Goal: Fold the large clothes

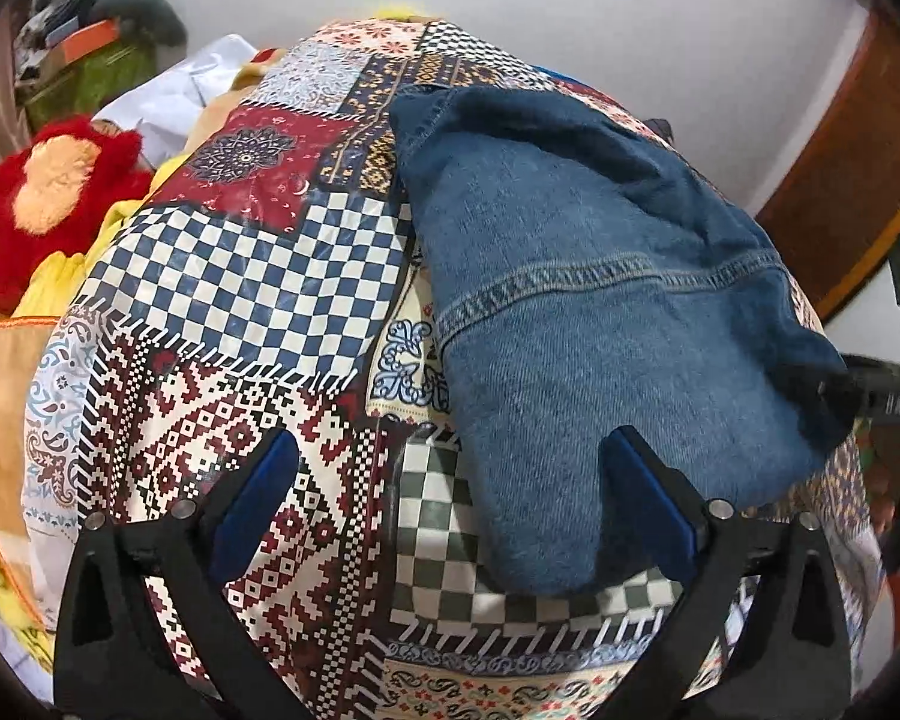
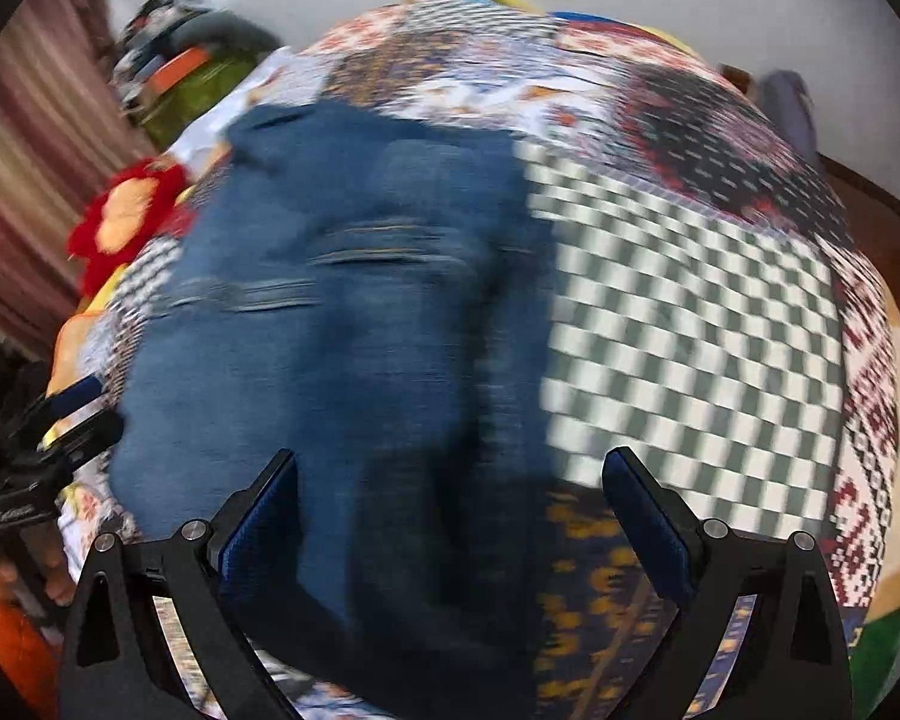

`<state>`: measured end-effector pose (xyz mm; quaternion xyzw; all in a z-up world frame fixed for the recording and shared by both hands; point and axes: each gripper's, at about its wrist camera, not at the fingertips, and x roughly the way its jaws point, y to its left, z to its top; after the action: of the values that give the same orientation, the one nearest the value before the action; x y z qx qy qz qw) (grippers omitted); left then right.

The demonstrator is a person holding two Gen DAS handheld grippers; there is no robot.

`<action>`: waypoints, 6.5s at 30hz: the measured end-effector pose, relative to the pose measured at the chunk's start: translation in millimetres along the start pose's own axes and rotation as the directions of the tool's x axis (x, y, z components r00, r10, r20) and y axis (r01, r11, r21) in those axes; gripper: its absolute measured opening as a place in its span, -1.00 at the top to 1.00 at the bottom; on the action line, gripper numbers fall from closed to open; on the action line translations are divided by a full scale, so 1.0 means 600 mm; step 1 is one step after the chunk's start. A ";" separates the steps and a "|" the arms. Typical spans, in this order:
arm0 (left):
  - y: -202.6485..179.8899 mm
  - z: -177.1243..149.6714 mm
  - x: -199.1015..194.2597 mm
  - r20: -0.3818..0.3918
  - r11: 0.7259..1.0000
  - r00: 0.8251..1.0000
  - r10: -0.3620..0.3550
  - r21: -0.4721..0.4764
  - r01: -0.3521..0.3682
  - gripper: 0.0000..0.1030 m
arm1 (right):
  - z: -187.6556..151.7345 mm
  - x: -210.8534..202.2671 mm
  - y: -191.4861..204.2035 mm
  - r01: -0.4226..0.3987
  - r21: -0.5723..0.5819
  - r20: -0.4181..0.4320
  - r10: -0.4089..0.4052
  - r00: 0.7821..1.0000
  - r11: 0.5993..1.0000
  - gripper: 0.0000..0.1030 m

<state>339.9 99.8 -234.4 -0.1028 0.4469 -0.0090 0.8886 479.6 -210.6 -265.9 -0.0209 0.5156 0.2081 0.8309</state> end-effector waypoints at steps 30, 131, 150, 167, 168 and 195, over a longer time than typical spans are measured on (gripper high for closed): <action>-0.039 0.151 0.077 0.038 0.992 0.998 0.051 0.113 -0.055 -1.00 | 0.093 -0.043 0.049 0.034 -0.205 0.153 -0.002 0.988 0.978 -0.92; 0.139 0.127 -0.124 0.039 0.940 0.954 -0.296 -0.166 0.298 -0.19 | 0.113 -0.069 0.256 -0.441 -0.067 0.028 0.443 0.896 0.895 0.24; 0.306 0.024 0.099 -0.124 0.870 0.937 -0.326 -0.427 0.246 -0.29 | 0.099 0.216 0.306 -0.430 0.071 -0.229 0.434 0.871 0.900 0.20; 0.227 -0.023 -0.033 -0.087 0.995 0.995 0.043 -0.086 -0.050 -0.44 | 0.087 0.121 0.329 -0.235 -0.233 -0.115 0.214 0.970 0.944 -0.02; 0.222 -0.026 -0.039 -0.079 0.996 0.995 0.061 -0.065 -0.066 -0.44 | 0.084 0.106 0.332 -0.212 -0.262 -0.087 0.196 0.977 0.941 -0.02; 0.115 -0.106 -0.234 0.129 0.985 0.982 0.141 -0.116 -0.127 -0.52 | -0.056 -0.079 0.337 -0.119 -0.335 0.112 0.165 0.980 0.935 -0.04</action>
<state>199.6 171.1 -173.4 -0.1205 0.3909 0.0820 0.9088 358.8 -49.8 -204.2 -0.1067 0.4154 0.3511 0.8324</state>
